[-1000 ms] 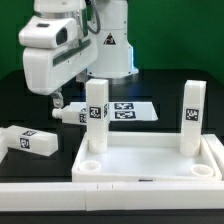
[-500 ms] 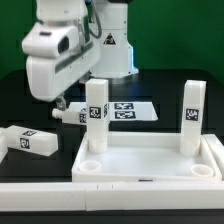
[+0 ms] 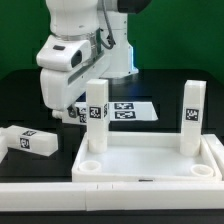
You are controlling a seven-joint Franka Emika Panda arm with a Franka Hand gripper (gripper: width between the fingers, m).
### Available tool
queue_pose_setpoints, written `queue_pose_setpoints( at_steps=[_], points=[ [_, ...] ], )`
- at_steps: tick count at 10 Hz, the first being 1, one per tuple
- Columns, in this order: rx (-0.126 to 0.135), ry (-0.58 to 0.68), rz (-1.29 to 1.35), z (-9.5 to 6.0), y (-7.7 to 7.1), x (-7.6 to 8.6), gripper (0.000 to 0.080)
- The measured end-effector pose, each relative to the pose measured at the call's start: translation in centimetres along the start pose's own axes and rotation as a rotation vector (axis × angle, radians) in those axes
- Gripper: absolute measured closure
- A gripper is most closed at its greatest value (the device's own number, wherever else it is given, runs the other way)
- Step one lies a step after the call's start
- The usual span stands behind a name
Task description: Assemble desk
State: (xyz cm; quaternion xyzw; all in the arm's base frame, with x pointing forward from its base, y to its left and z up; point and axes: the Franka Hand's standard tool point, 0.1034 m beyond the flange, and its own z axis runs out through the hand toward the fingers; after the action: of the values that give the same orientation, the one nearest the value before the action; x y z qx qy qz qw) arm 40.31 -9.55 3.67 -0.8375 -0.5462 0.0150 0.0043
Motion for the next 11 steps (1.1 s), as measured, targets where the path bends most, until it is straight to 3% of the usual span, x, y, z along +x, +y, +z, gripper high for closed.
queue_pose_setpoints(
  at_steps=[1,3,11],
  points=[
    [-0.087,0.0,-0.014,0.23,-0.25,-1.36,0.015],
    [-0.121,-0.002,-0.006,0.94,-0.97,-1.61,0.015],
    [-0.121,-0.002,-0.006,0.94,-0.97,-1.61,0.015]
  ],
)
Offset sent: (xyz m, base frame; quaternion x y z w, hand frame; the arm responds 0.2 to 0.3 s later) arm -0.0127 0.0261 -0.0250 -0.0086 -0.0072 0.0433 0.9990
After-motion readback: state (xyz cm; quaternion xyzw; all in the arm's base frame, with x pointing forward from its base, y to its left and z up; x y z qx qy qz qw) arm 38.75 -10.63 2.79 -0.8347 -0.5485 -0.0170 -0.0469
